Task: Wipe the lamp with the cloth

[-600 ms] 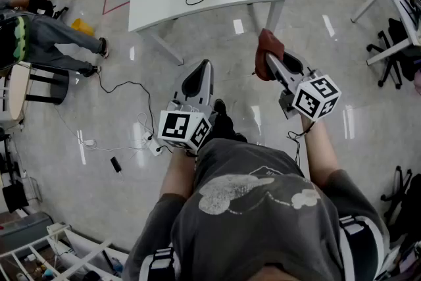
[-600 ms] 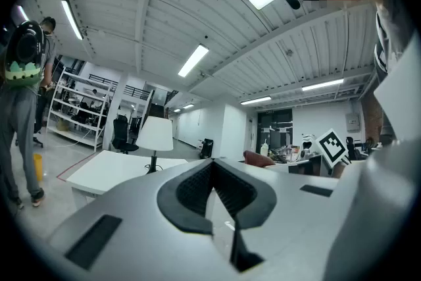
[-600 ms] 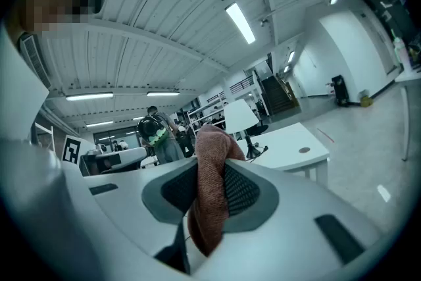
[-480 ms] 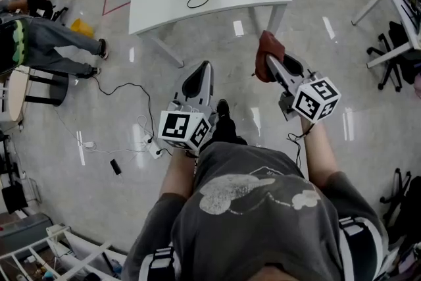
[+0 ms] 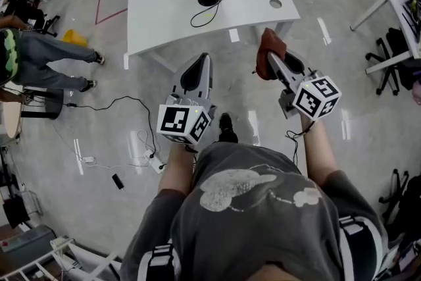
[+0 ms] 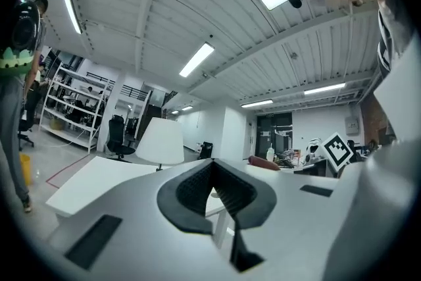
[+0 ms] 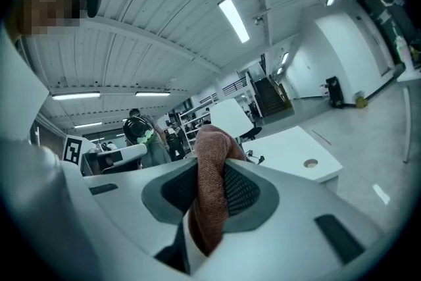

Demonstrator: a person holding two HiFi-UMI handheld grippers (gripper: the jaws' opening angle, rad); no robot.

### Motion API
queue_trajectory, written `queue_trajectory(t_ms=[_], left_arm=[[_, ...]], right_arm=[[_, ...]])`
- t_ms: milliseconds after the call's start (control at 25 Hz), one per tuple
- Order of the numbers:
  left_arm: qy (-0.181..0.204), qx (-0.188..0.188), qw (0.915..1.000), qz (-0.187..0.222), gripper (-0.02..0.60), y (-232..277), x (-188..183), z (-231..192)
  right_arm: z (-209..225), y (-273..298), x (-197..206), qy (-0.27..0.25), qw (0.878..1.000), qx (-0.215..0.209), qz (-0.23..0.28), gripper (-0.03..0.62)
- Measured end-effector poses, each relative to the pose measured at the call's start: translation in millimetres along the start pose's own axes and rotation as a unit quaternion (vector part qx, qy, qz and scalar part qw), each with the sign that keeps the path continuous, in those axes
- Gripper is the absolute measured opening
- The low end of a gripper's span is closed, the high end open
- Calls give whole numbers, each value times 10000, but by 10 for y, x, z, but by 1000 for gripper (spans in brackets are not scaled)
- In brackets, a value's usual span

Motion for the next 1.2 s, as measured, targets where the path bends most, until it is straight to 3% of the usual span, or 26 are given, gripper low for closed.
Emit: queue_trajectory(t_ms=[440, 800, 1040, 1200], left_arm=[[-25, 262, 9996, 47, 8, 564, -192, -928], [-78, 400, 9992, 31, 8, 1108, -150, -1232], [19, 54, 10000, 10, 8, 1418, -117, -1114], [104, -408, 9991, 24, 8, 1719, -68, -1142]], right_arm=[[31, 990, -427, -51, 9996, 213, 163, 91], [373, 1377, -587, -54, 9993, 365, 73, 91], [808, 1480, -745, -45, 9999, 67, 74, 91], [1130, 1778, -896, -78, 9993, -354, -91, 91]])
Point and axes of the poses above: the fingertips, and each gripper's own axes: y forward along the fingers, z to its right, x out of its underside, the point moved 4 cm from there along -y, backward along the fingers, and after that the axes turned 12 degrees about x, right-handed, at the moved point
